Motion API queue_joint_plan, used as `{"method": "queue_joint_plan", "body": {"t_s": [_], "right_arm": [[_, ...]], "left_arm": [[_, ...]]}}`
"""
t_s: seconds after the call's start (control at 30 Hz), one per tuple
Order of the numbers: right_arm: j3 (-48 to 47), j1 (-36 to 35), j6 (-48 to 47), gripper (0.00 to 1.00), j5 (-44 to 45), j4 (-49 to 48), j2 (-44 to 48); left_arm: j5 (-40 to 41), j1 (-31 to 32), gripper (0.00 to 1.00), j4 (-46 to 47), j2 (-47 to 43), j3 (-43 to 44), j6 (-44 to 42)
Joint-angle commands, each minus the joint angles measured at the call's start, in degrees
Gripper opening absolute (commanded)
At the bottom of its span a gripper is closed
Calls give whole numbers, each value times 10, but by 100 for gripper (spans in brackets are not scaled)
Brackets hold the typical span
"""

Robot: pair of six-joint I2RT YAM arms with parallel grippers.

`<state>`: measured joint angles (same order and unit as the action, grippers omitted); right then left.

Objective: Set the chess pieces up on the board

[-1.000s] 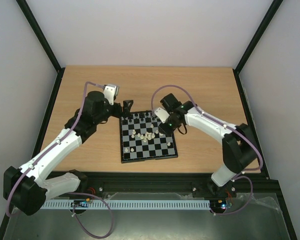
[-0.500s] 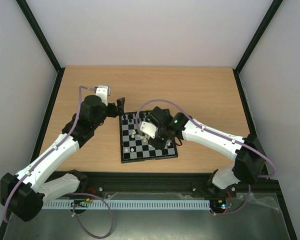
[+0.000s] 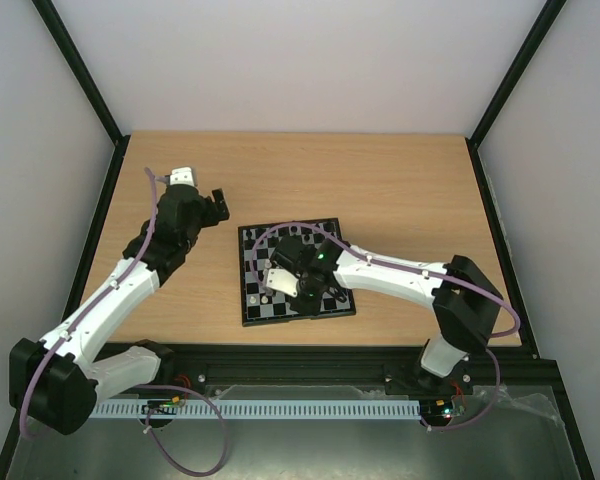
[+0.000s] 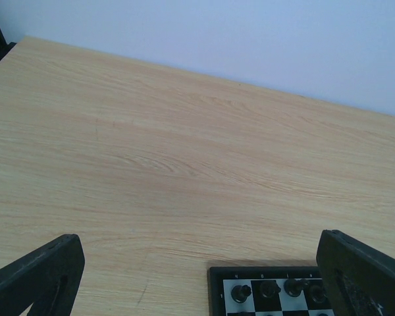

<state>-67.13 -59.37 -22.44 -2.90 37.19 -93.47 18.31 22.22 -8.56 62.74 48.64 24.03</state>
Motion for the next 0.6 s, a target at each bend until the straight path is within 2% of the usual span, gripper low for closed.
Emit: {"method": "queue_joint_plan", "body": {"t_s": [0.0,0.2,0.57], "right_arm": [[-7,-3,-10,7,4,-6,-21],[-17,-3,-3,8,-21,-21,-51],[-24,-3,9,9,-17,-41,-79]], "left_arm": [[15,0,100,-1,-13,11,-19],[15,1,99,-5,-9,14,-22],[12,0,99,-5,-11,14,-25]]}}
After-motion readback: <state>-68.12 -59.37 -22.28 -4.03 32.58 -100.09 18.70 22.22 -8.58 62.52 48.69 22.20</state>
